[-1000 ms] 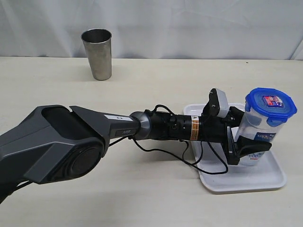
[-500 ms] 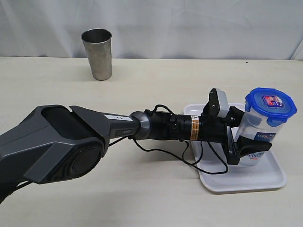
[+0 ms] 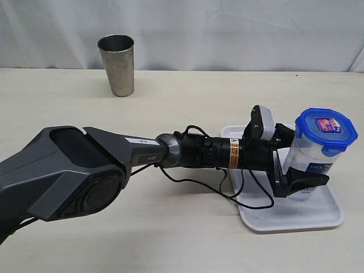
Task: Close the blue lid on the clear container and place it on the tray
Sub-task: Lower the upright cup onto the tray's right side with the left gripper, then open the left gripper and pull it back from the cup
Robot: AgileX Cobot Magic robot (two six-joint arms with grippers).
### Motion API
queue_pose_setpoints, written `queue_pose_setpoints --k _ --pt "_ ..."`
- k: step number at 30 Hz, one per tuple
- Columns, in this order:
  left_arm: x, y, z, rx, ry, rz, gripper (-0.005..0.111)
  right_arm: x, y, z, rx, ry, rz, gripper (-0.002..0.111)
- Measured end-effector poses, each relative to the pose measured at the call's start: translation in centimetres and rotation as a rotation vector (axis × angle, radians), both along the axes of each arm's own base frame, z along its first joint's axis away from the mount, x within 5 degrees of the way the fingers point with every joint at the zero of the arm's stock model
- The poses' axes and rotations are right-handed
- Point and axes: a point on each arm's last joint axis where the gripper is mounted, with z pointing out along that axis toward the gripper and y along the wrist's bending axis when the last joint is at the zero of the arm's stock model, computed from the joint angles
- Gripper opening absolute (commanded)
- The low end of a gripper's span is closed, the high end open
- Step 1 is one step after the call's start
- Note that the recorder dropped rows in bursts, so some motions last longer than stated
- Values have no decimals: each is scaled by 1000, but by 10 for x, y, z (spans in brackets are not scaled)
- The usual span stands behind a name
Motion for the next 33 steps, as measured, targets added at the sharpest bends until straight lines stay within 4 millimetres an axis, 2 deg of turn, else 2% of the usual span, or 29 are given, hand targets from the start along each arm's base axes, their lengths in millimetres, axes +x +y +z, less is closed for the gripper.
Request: queue_pose_setpoints --k 5,8,14,20,29,33 --pt "-1 0 1 -11 2 -10 88 0 0 0 0 0 0 4" --pt "-3 0 3 -30 2 -30 94 0 0 0 0 0 0 4" --pt "-3 2 1 -7 -3 -49 93 0 0 0 0 0 0 4" --pt "10 14 0 8 60 -37 93 0 0 0 0 0 0 4" --pt "14 29 -3 50 12 -124 93 0 0 0 0 0 0 4" --pt "24 40 0 57 -7 -125 93 0 0 0 0 0 0 4"
